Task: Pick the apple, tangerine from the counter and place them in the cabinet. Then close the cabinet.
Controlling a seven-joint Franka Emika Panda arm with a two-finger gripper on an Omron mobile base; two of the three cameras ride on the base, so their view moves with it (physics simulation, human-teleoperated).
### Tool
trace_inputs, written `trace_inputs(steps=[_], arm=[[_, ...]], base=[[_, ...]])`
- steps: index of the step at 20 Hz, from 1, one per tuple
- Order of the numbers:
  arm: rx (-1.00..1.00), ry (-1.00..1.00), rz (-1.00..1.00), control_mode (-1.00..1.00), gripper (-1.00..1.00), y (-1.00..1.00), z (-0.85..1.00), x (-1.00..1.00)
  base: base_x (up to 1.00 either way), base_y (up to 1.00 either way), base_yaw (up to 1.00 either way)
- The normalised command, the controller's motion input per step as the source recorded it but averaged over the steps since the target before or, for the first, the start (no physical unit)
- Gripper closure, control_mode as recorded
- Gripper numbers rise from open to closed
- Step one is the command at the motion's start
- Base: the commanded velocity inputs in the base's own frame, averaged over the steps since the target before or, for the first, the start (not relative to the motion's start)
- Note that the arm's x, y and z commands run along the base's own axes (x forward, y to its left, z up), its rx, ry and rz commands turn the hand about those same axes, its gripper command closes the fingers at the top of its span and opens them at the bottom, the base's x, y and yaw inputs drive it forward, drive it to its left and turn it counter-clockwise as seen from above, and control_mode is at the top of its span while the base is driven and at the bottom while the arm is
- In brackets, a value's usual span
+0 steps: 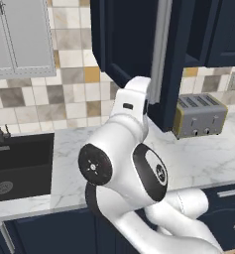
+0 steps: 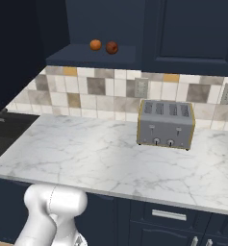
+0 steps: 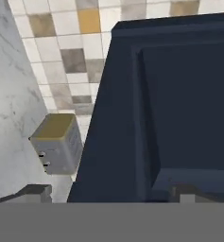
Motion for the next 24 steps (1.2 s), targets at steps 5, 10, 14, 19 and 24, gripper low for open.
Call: trace_inputs(steps=[5,10,14,19,24], arm=[[-0.03,0.08,-0.35,-1.00,-1.00,-0.58,0.14,0.21],[-0.14,-0.02,-0.06,-1.00,-1.00,-0.81,0.00,0.92],[-0.18,-0.12,0.08,-1.00,-1.00,-0.96,-0.03,1.00],[-0.21,-0.17,0.17,-1.00,-1.00,-1.00,-0.08,1.00],[-0.22,-0.16,0.28,-1.00,-1.00,-0.93,-0.02,0.98]], base=[[0.00,0.00,0.00],[0.00,0.00,0.00],[0.00,0.00,0.00],[0.00,0.00,0.00],[0.00,0.00,0.00]])
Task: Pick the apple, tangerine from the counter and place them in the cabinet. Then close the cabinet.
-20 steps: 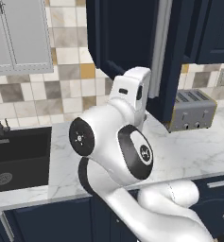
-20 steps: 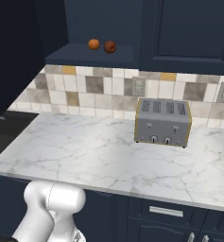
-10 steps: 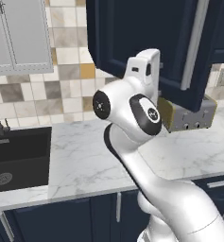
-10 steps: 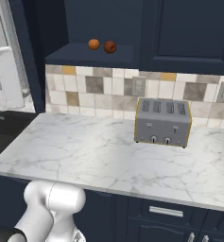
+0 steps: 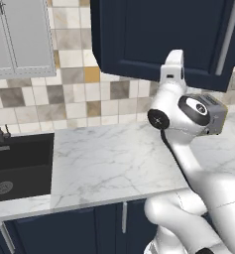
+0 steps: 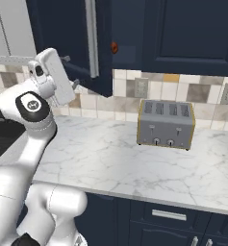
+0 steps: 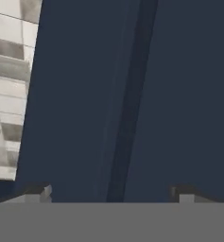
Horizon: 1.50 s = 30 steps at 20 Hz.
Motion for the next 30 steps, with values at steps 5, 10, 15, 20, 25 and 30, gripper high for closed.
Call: trace_inputs(steps=[5,10,15,20,25,30], arm=[[-0.21,-0.02,0.31,-1.00,-1.00,-0.73,0.24,0.73],[-0.16,0.01,0.33,-1.00,-1.00,-0.63,0.28,0.70],[-0.14,0.00,0.31,-1.00,-1.00,-0.47,0.10,0.59],[-0.14,0.01,0.27,-1.00,-1.00,-0.14,-0.03,0.54],[-0.15,0.09,0.24,-1.00,-1.00,0.00,-0.34,0.89],[-0.14,0.12,0.18,-1.00,-1.00,0.00,-0.06,0.98]], base=[[0.00,0.00,0.00],[0.00,0.00,0.00],[0.00,0.00,0.00],[0.00,0.00,0.00],[0.00,0.00,0.00],[0.00,0.00,0.00]])
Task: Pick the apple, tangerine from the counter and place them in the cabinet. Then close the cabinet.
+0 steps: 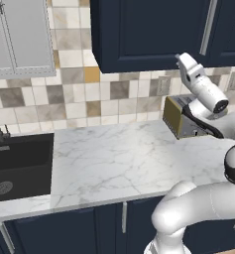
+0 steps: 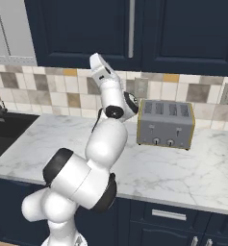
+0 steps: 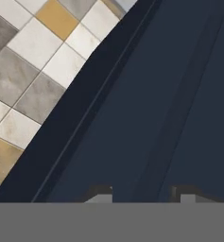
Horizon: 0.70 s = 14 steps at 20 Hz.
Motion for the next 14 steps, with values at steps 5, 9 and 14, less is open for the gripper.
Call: trace_inputs(steps=[5,9,14], arm=[[-0.15,0.05,0.17,-1.00,-1.00,0.00,0.23,0.84],[-0.11,0.31,0.20,-1.00,-1.00,0.00,0.46,0.53],[-0.11,0.44,0.23,-1.00,-1.00,0.00,0.44,-0.14]], base=[[0.00,0.00,0.00],[0.00,0.00,0.00],[0.00,0.00,0.00]])
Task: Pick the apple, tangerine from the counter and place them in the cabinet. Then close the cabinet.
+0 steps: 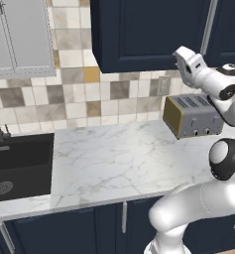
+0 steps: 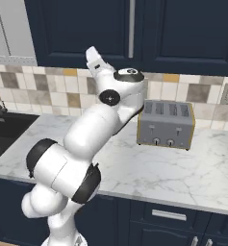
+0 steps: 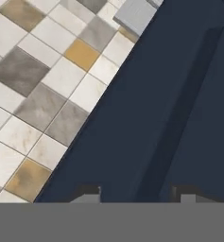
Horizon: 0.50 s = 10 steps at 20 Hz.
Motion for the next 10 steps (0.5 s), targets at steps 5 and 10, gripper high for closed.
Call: trace_inputs(steps=[5,10], arm=[[-0.16,0.30,0.28,-1.00,-1.00,0.00,0.29,-0.84],[-0.19,0.14,0.32,-1.00,-1.00,0.00,0.16,-1.00]], base=[[0.00,0.00,0.00],[0.00,0.00,0.00]])
